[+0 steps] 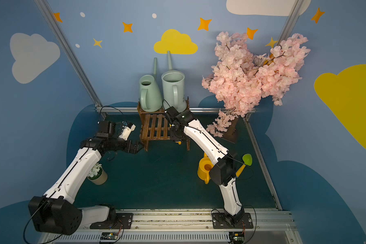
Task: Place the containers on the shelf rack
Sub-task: 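Place the container on the shelf.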
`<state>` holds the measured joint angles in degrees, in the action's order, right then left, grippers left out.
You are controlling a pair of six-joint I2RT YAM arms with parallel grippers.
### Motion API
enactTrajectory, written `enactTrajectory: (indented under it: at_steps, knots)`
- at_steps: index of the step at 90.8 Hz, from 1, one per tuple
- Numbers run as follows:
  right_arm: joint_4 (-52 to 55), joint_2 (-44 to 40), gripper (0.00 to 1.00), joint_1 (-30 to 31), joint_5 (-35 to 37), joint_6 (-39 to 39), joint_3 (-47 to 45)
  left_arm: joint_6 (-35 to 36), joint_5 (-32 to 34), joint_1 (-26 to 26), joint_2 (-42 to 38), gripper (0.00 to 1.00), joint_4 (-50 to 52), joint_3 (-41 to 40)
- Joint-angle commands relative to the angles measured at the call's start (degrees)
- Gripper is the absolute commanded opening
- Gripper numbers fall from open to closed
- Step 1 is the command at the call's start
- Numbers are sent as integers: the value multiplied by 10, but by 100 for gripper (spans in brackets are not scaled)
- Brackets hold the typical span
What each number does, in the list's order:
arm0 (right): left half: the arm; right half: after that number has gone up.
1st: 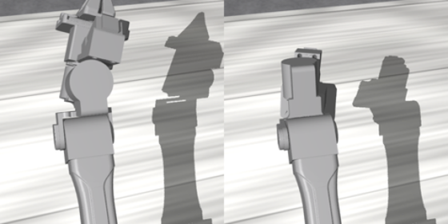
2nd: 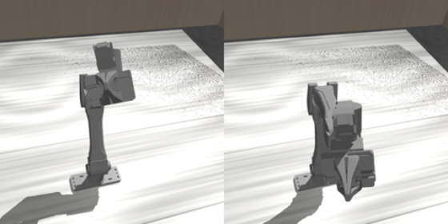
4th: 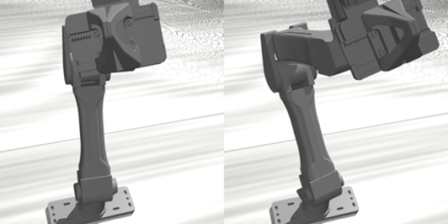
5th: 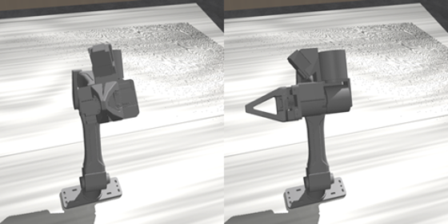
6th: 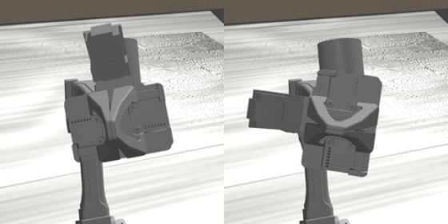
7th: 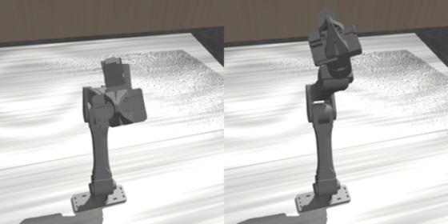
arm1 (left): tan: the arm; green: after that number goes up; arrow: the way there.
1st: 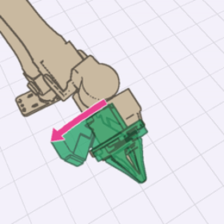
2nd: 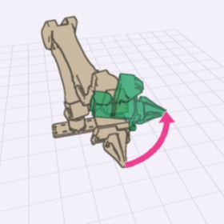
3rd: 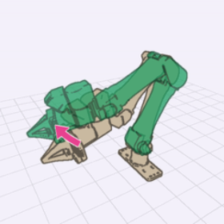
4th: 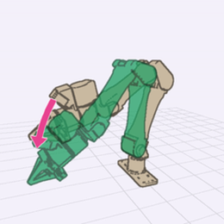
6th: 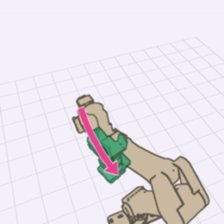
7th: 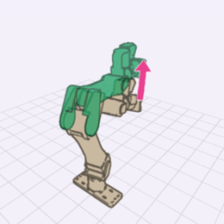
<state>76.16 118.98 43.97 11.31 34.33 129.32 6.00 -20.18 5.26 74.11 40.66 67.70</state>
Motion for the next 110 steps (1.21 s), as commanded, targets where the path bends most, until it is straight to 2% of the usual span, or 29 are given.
enactTrajectory:
  at_steps: [1, 37, 69, 110]
  knots:
    - [-10, -24, 24, -4, 19, 15, 2, 0, -13, -2, -11, 100, 0, -6]
    - [-17, -38, 25, 6, 41, 19, 2, -1, -17, -2, -6, 100, 0, -6]
    - [-29, -43, 13, 11, 39, 12, 2, 0, -16, -2, -6, 100, -1, -7]
    - [-17, -49, 12, 28, 21, -31, 3, -1, -17, -2, -5, 100, -1, -7]
